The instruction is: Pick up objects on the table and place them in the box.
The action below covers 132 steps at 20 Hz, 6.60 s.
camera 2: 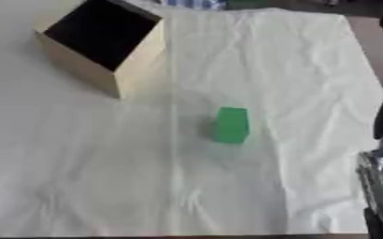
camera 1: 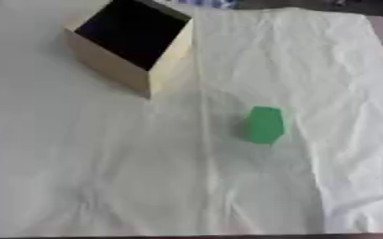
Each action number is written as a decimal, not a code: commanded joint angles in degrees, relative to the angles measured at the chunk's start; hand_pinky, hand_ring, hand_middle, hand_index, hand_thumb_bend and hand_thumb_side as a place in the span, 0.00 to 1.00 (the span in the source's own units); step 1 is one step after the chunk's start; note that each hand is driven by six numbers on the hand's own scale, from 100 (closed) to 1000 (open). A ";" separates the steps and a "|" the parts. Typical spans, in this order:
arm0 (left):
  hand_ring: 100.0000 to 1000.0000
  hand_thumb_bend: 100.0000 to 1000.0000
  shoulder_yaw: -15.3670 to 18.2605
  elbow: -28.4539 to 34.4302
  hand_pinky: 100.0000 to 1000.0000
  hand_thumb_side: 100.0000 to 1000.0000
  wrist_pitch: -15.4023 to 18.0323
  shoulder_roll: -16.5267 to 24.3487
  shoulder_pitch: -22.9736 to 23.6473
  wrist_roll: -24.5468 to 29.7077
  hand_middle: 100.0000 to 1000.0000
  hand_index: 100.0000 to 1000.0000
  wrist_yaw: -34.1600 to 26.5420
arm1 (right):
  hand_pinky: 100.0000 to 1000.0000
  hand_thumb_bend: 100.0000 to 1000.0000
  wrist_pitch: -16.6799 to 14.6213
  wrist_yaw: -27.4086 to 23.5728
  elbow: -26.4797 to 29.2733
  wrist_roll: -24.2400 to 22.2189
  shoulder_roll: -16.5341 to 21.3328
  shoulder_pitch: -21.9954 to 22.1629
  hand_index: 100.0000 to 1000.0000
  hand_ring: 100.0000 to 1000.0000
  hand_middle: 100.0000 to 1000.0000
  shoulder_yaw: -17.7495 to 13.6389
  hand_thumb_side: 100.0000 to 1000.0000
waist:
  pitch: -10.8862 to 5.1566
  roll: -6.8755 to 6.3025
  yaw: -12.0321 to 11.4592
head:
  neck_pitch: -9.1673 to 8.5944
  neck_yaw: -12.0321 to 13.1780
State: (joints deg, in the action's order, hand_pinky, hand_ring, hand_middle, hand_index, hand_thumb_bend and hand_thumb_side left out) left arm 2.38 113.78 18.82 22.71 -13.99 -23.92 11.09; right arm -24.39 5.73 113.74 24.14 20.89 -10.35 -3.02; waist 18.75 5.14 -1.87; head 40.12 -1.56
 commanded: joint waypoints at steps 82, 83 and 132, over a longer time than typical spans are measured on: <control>0.74 0.23 -2.46 0.81 0.57 0.49 -0.85 1.54 -0.06 4.10 0.75 0.83 -1.12 | 0.84 0.33 39.50 19.56 0.85 -49.57 39.35 -22.86 0.94 0.90 0.83 32.34 0.60 | -0.23 1.80 -3.50 | -0.74 -2.44; 0.74 0.23 -2.49 0.81 0.57 0.49 -0.88 1.52 -0.05 4.17 0.75 0.83 -1.12 | 0.84 0.34 39.90 19.98 0.85 -49.74 39.17 -22.79 0.94 0.90 0.83 32.34 0.60 | -0.12 1.82 -3.56 | -0.80 -2.47; 0.74 0.20 -3.44 0.81 0.55 0.52 -1.64 0.56 -0.24 5.52 0.74 0.82 -0.94 | 0.81 0.16 43.59 21.96 -6.23 -53.14 35.92 -19.98 0.84 0.87 0.68 30.42 0.55 | 3.86 2.53 -6.50 | -3.86 -4.43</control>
State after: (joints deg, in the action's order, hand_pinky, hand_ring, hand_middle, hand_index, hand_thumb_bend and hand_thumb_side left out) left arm -1.10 113.78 17.19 22.75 -14.09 -18.59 10.08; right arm 19.38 28.43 107.58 -29.01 55.75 -29.75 28.21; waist 23.65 8.08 -8.37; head 36.77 -5.77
